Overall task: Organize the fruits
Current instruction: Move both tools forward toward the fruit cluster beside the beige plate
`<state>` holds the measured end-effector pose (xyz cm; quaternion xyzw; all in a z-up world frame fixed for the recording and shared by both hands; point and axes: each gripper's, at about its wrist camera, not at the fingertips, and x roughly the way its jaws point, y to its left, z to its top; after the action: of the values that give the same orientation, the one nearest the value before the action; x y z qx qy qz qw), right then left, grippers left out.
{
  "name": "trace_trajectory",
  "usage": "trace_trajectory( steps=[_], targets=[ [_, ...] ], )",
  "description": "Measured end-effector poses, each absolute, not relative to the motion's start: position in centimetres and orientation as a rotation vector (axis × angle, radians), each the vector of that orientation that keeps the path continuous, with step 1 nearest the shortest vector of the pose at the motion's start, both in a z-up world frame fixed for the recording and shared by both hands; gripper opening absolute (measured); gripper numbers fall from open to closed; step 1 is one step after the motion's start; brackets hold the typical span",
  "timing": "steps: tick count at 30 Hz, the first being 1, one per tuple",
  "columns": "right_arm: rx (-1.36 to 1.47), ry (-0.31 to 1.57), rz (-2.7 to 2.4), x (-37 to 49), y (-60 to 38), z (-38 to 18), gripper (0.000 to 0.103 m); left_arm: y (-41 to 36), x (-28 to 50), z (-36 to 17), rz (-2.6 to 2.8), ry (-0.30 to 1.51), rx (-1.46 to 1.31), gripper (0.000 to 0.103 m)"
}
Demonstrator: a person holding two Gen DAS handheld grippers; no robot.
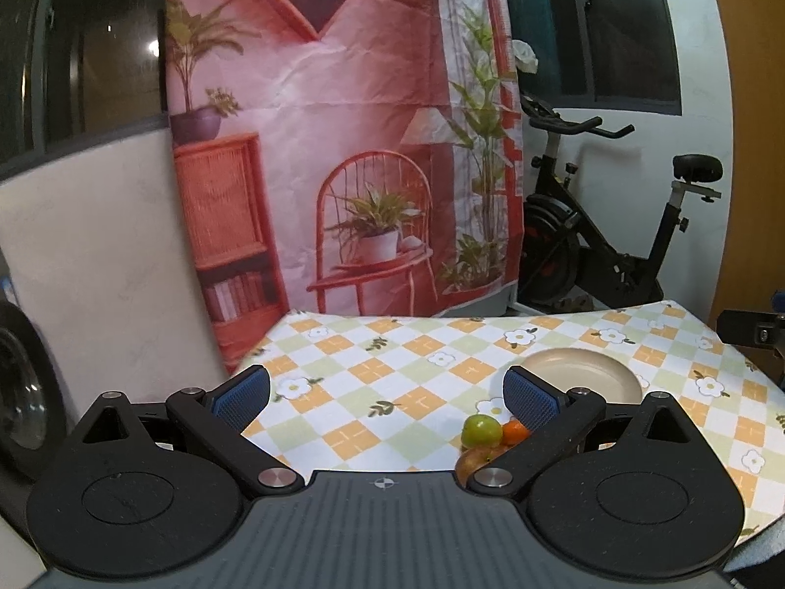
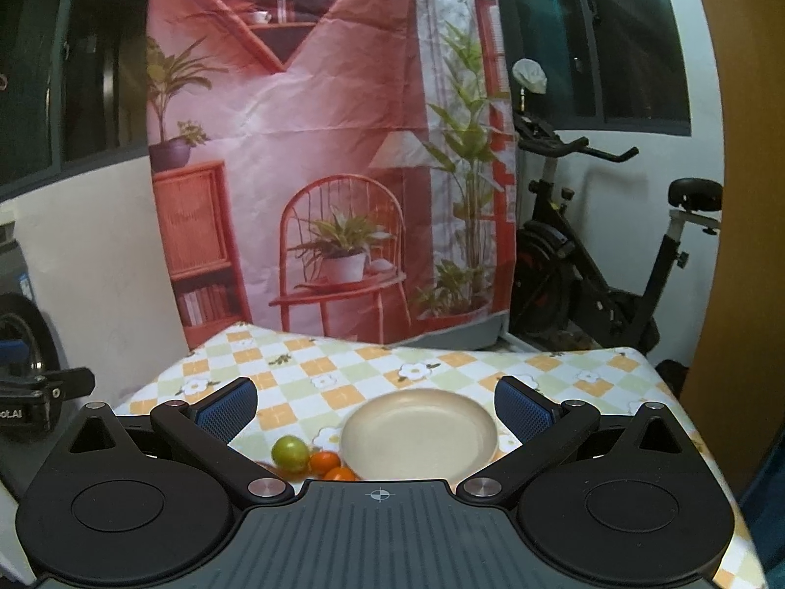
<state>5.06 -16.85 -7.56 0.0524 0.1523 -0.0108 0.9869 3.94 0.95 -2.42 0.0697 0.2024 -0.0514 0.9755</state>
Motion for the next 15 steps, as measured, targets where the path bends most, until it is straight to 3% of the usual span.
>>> trace_trajectory(
  steps=[3, 15],
  targets=[
    [0.102, 0.275, -0.050, 6.0, -17.4, -8.6, 0.103, 1.2, 5.2, -3.2, -0.117, 0.439, 0.105, 0.090],
    [0.109, 0.269, 0.012, 10.8, -18.3, -12.9, 0.103, 1.5, 9.8, -6.9, -0.184, 0.492, 0.056, 0.082]
  ],
)
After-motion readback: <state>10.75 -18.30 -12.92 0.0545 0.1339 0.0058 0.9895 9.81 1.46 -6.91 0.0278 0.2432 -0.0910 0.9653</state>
